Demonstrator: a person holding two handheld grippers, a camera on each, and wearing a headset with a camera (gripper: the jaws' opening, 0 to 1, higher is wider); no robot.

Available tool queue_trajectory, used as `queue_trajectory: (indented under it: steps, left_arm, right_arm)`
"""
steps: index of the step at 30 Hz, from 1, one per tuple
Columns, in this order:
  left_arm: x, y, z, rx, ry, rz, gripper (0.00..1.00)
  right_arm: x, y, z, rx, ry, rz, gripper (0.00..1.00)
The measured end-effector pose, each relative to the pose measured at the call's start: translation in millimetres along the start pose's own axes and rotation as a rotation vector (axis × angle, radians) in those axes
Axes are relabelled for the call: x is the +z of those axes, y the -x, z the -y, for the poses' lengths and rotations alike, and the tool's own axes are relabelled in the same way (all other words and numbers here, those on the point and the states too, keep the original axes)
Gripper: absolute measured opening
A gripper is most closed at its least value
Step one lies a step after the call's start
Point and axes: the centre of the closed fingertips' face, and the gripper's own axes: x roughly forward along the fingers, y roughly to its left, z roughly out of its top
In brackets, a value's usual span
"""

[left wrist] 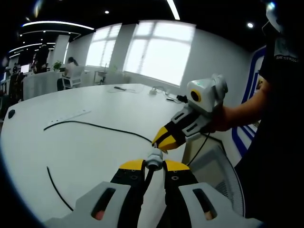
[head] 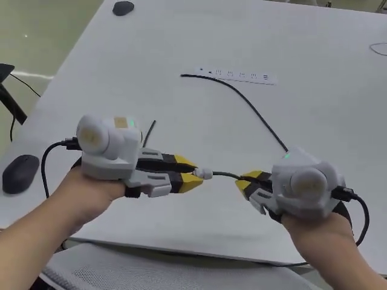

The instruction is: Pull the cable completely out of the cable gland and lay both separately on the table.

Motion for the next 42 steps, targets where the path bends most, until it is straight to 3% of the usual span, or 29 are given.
queue_trajectory:
  steps: [4,8,10,19,32,39,42]
  left_arm:
    - [0.9,-1.5,-0.2,0.001,-0.002,0.003,0.15]
    - [0.3,-3.5,-0.4,-0.001,-0.001,0.0,0.15]
    - [0.5,-4.2,-0.2,-0.004,-0.003,-0.001,0.15]
    - [1.2,-4.8,-0.5,-0.01,-0.002,0.001,0.15]
    - [-0.3,-2.2,-7.7,0.003,0.0,-0.005,0.15]
    - [0.8,-1.1,-8.5,0.001,0.01,0.002,0.15]
    - [1.2,-0.9,-8.4,0.002,0.013,0.004,0.15]
  right_arm:
    - [-8.9,-0.1,7.6,-0.01,-0.117,-0.004,0.01]
    - [-19.5,0.2,16.0,-0.029,-0.154,-0.022,0.01]
    - [-25.8,-0.1,16.7,-0.028,-0.222,-0.027,0.01]
    - [-47.8,-3.6,32.8,-0.061,-0.351,-0.057,0.01]
    - [-39.8,-0.1,31.8,-0.061,-0.293,-0.047,0.03]
    - [-31.5,5.0,28.5,-0.059,-0.172,-0.051,0.05]
    - [-26.5,7.1,24.0,-0.052,-0.122,-0.053,0.11]
